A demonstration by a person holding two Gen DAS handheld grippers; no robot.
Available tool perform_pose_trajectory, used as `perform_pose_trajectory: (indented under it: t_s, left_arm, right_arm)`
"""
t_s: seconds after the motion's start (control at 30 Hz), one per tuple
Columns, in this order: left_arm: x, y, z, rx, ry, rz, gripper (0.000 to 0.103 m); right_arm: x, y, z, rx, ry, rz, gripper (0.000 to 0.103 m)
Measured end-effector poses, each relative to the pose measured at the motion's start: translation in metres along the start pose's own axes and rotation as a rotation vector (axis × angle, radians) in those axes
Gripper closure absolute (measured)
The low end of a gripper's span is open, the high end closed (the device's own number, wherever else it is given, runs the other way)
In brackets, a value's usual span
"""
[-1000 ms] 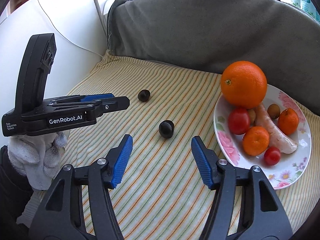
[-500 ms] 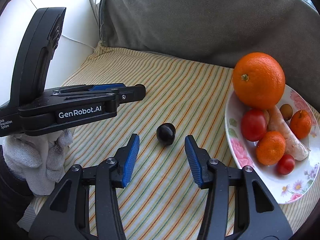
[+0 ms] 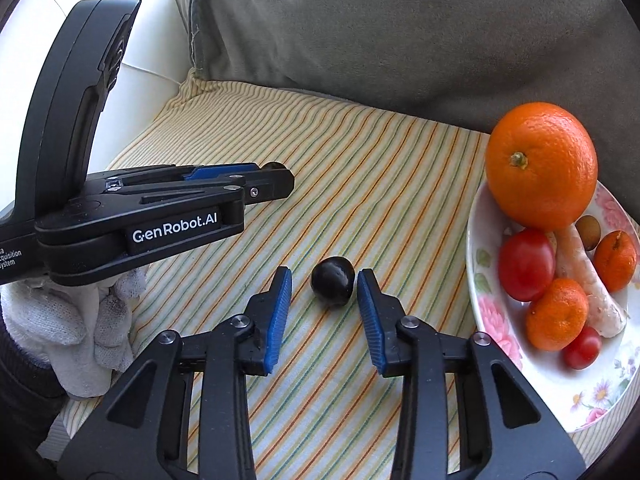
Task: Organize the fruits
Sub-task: 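Close the right tool on a dark plum, then carry the plum in the right tool over the floral plate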
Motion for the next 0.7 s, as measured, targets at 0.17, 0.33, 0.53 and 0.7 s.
perform_pose_trajectory:
  t_s: [0.17, 0.33, 0.53, 0.7]
  left_arm:
    - [-0.002, -0.002, -0.002, 0.011, 0.008, -0.001, 0.082]
    - [-0.001, 0.003, -0.001, 0.010, 0.006, -0.005, 0.082]
    - [0.012, 0.002, 0.002, 0.016, -0.007, 0.016, 0.083]
    - [0.032, -0.002, 0.002, 0.005, -0.042, 0.021, 0.083]
  right_arm:
    - [-0.002, 0.001, 0.002, -0.005, -0.001, 0.008, 0.078]
    - [-0.002, -0.001, 0.003, -0.011, -0.005, 0.009, 0.081]
    - [0.002, 0.001, 0.003, -0.010, -0.015, -0.007, 0.081]
    - [0.015, 0.004, 0.005, -0.012, -0.040, -0.032, 0.081]
Point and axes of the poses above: each gripper's, at about its wrist camera, not at the fingertips, and x roughly against the way its jaws point, y to its left, z to its underside, the point moved 6 cm from there along -x, roughly the way its jaws point, and after that the axes turned 14 degrees about -z, right-handed, at the moved point
